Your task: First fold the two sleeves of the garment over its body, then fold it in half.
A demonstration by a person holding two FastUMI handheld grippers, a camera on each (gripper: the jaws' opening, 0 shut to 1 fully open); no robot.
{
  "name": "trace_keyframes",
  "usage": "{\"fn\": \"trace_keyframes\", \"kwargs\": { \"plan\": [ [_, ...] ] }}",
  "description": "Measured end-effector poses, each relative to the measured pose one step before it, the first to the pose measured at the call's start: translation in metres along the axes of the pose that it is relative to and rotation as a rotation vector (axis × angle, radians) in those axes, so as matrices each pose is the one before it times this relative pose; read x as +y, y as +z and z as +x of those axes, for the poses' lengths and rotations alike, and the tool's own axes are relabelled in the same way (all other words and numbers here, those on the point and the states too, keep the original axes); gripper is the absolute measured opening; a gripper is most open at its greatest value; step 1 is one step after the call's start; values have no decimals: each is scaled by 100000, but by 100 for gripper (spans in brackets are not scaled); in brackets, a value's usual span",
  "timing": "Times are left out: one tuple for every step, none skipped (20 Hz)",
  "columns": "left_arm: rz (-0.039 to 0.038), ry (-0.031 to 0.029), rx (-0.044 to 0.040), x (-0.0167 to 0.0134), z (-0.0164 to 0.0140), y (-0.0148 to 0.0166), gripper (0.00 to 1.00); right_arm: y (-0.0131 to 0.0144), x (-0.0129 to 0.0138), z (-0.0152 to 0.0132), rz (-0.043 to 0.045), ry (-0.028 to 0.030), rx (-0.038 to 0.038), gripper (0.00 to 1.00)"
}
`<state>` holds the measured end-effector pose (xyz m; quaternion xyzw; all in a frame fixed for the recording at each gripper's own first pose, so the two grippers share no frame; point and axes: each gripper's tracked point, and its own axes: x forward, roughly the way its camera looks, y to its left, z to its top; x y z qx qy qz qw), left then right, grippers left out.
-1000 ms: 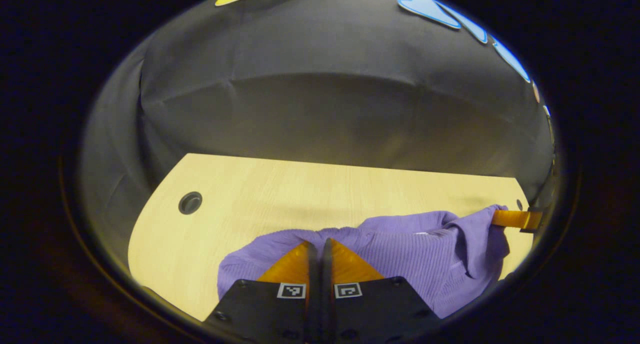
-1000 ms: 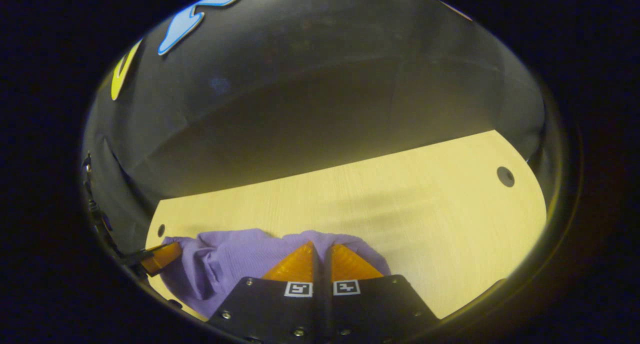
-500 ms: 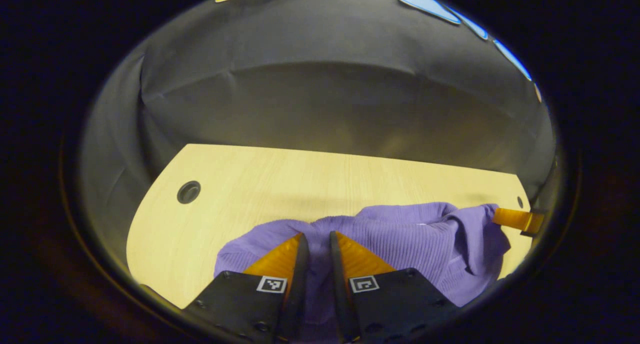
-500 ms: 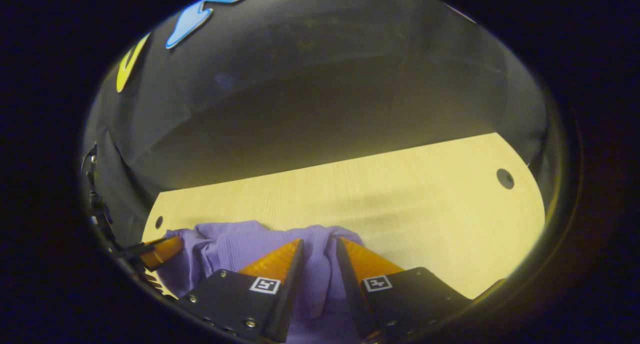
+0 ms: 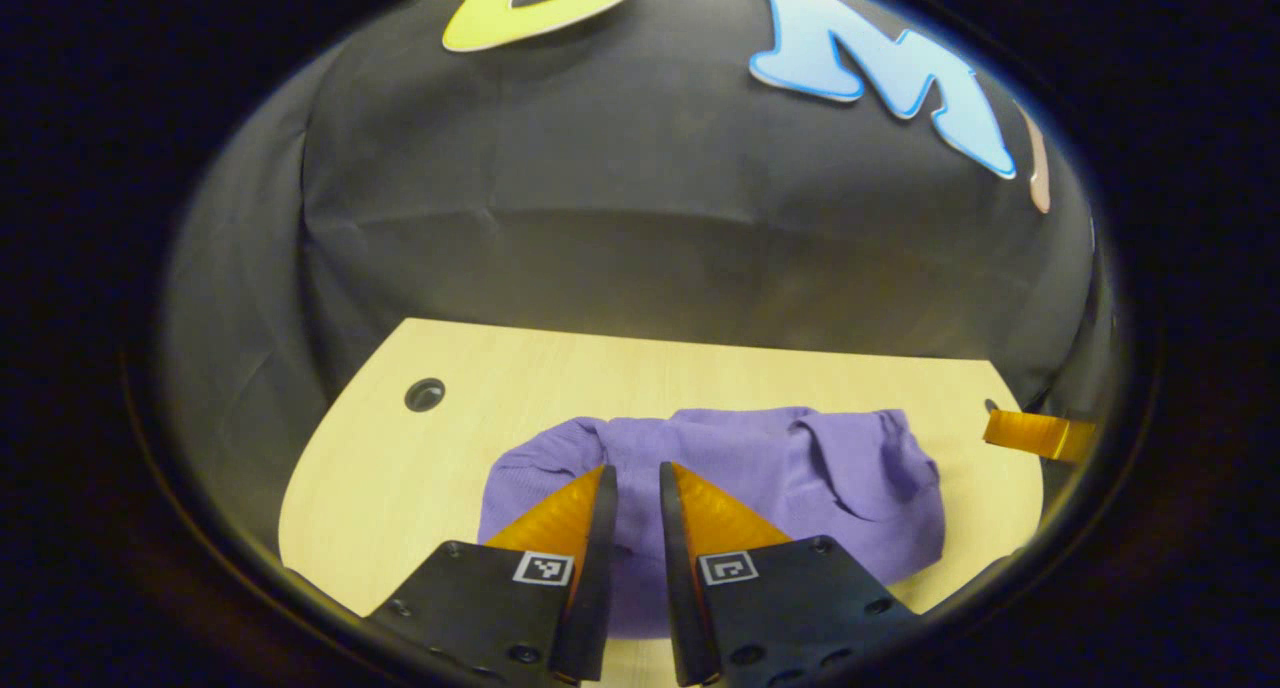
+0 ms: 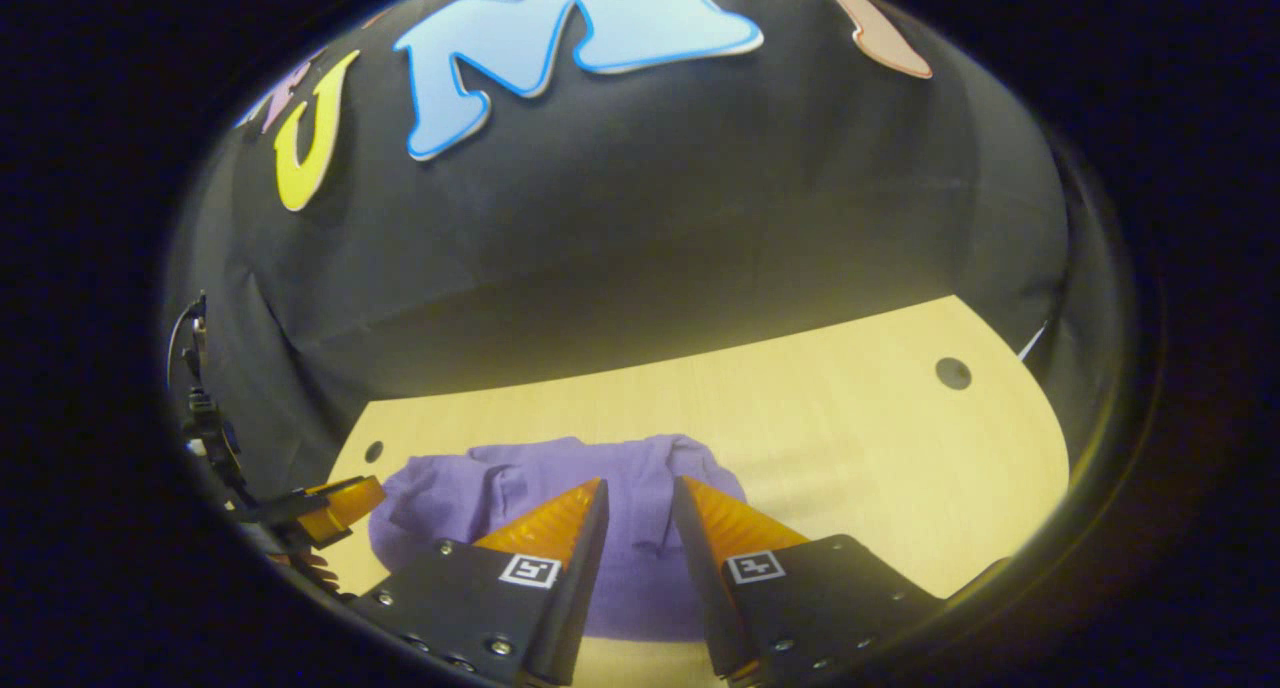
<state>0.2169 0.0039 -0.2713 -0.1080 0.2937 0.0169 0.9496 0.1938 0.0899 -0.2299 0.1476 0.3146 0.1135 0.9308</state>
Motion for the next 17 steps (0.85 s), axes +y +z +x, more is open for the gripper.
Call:
{"fn": "trace_keyframes", "kwargs": {
  "plan": [
    [384,-588,-2219,-528,-2051,489,29,607,394,-2124,-437,621,-2265,47],
    [912,-211,-2571,-296,-2149,732,29,714,369,-2080,-543,763,-2412,47],
    [683,-106,-2149,-189,-2099,555,29,552,171,-2397,-570,470,-2275,47],
    [136,-409,-2332,-466,-2341,566,31,786,250,-2160,-678,815,-2466,44],
    [88,-296,-2775,-787,-2197,909,29,685,376,-2090,-699,618,-2796,47],
    [162,74,-2872,-451,-2250,885,32,708,286,-1995,-503,1002,-2709,44],
    [643,174,-2689,-407,-2070,842,31,614,367,-1956,-474,1350,-2491,46],
    [1030,460,-2499,-360,-2117,810,34,586,191,-1816,-295,1150,-2225,47],
    [1322,315,-2681,-715,-2173,754,32,516,233,-1743,-172,926,-2213,47],
    [1528,158,-2590,-657,-2223,718,31,603,228,-1758,-256,1186,-2430,47],
    [1689,298,-2568,-649,-2140,620,34,465,41,-1621,-522,757,-2160,47],
    [1311,105,-2327,-674,-1964,634,29,297,85,-1541,-449,1229,-1879,43],
    [695,339,-2123,-883,-1842,410,29,97,234,-1488,-267,1230,-1606,46],
    [191,-6,-2222,-806,-1697,382,29,138,182,-1418,-541,1316,-1565,46],
    [-77,485,-1865,-840,-1645,241,29,101,137,-1332,-829,1465,-1347,46],
    [-22,846,-1900,-688,-1691,277,29,115,109,-1290,-1363,1296,-1070,46],
    [16,849,-2957,-681,-1585,546,29,-75,90,-1171,-1058,1471,-654,46]
  ]
}}
